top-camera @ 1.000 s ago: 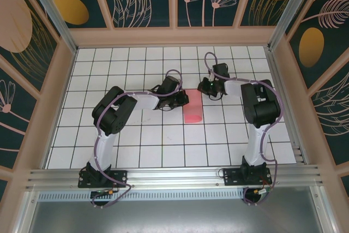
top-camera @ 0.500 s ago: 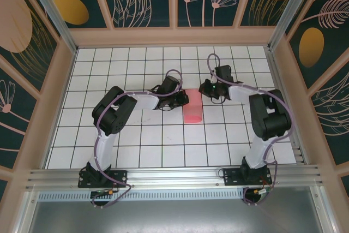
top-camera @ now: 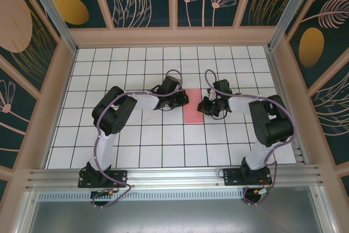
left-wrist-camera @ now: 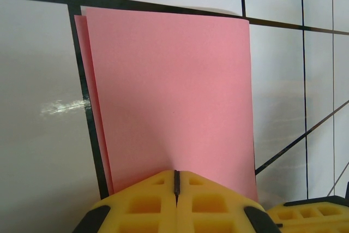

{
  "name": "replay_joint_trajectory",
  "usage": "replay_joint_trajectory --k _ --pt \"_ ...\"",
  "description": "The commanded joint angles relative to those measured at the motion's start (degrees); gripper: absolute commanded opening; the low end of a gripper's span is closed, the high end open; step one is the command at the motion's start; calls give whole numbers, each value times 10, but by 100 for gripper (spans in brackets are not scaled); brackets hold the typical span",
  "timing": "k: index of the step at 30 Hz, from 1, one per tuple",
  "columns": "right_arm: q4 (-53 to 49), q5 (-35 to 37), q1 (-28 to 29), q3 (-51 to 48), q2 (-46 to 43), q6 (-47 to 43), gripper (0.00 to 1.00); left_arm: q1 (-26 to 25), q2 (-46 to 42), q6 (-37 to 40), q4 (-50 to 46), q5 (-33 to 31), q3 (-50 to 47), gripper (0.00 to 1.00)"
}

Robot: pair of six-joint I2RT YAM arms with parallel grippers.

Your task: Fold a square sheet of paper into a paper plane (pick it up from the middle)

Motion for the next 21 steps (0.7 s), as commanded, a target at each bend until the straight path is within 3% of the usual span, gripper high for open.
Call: replay_joint_trajectory --k 1,13,21 --pt "-33 1 3 -15 -11 -8 0 10 44 15 -112 -77 -38 0" --pt "-20 -2 2 -137 -109 17 0 10 46 15 -105 -78 -43 0" --pt "21 -8 1 -68 -135 22 2 10 42 20 -101 -74 -43 0"
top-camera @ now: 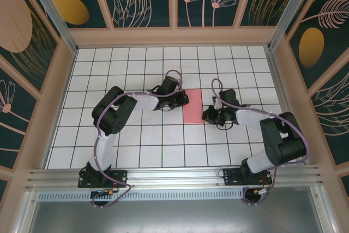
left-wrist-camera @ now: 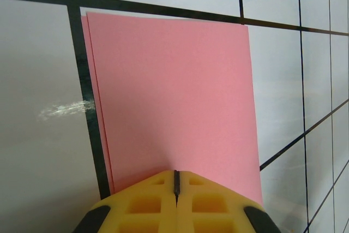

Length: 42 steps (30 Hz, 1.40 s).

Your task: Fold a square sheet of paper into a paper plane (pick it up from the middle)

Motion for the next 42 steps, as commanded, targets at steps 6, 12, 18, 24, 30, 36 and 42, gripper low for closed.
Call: replay_joint_trajectory --k 6,12,18,24,30,36,42 --pt "35 -11 4 107 103 3 0 10 43 18 -118 -74 -34 0" --pt "44 -9 5 117 151 2 0 10 43 18 -122 -74 -32 0" --pt "45 -8 5 45 121 9 0 10 47 17 -129 -81 -29 0" --pt "35 -6 5 -50 47 26 0 10 48 15 -128 -82 -31 0" --pt "16 0 6 -74 -14 29 0 10 44 38 -133 -80 -11 0" --pt "6 33 21 -2 -36 29 0 10 11 86 -150 -47 65 1" --pt "-35 117 57 63 28 16 0 14 -41 101 -145 -33 98 21"
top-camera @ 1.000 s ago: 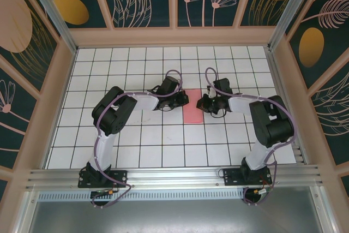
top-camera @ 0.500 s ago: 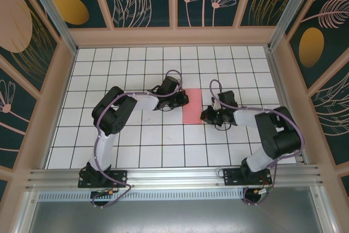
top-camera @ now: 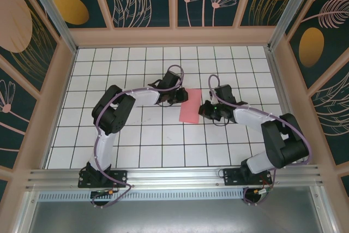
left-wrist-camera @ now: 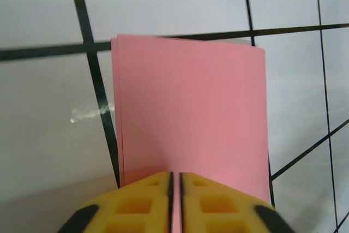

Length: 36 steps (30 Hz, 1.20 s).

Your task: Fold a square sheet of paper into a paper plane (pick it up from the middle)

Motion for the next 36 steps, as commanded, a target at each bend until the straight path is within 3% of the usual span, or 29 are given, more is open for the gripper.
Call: replay_joint_trajectory --k 1,6,14,22,26,31,36 --pt "-43 57 18 35 42 -8 0 7 -44 21 -28 -16 21 22" --pt "-47 76 45 63 80 9 0 18 -107 -6 -1 -45 -51 29" --pt "-54 97 93 75 128 84 0 31 -207 -55 48 -84 -195 30" --pt "25 98 156 90 164 198 0 31 -296 -95 76 -116 -308 29" --pt "69 118 156 123 175 208 0 31 -321 -104 110 -102 -345 23" --pt "71 150 140 130 124 135 0 30 -329 -125 161 -56 -368 11" --pt "91 61 94 93 98 61 0 14 -314 -163 212 -26 -376 1"
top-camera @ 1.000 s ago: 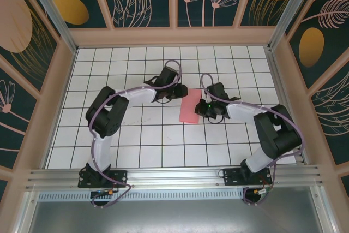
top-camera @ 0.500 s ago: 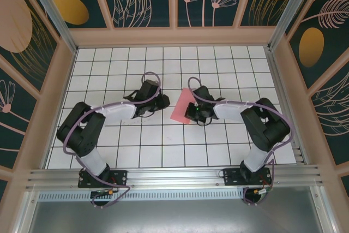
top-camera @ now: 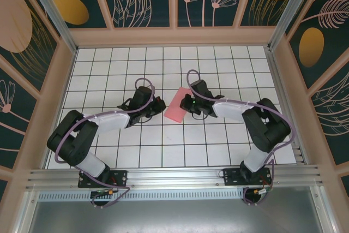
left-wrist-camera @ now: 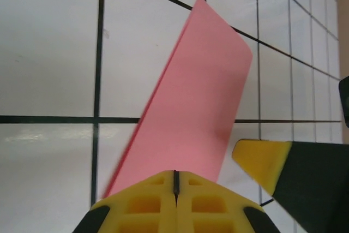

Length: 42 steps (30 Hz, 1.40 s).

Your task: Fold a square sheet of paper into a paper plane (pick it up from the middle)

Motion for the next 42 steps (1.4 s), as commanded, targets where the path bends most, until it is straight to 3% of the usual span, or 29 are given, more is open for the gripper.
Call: replay_joint_trajectory --k 1,9,17,42 --pt "28 -64 -35 -22 -20 -67 0 -18 9 -33 66 32 -3 0" --pt "20 -134 -82 -20 4 -120 0 -52 93 -56 90 68 38 0" --pt "29 -172 -86 -13 48 -129 0 -65 130 -45 65 82 69 0" --pt "6 -180 -84 9 96 -152 0 -74 195 -23 33 110 116 0"
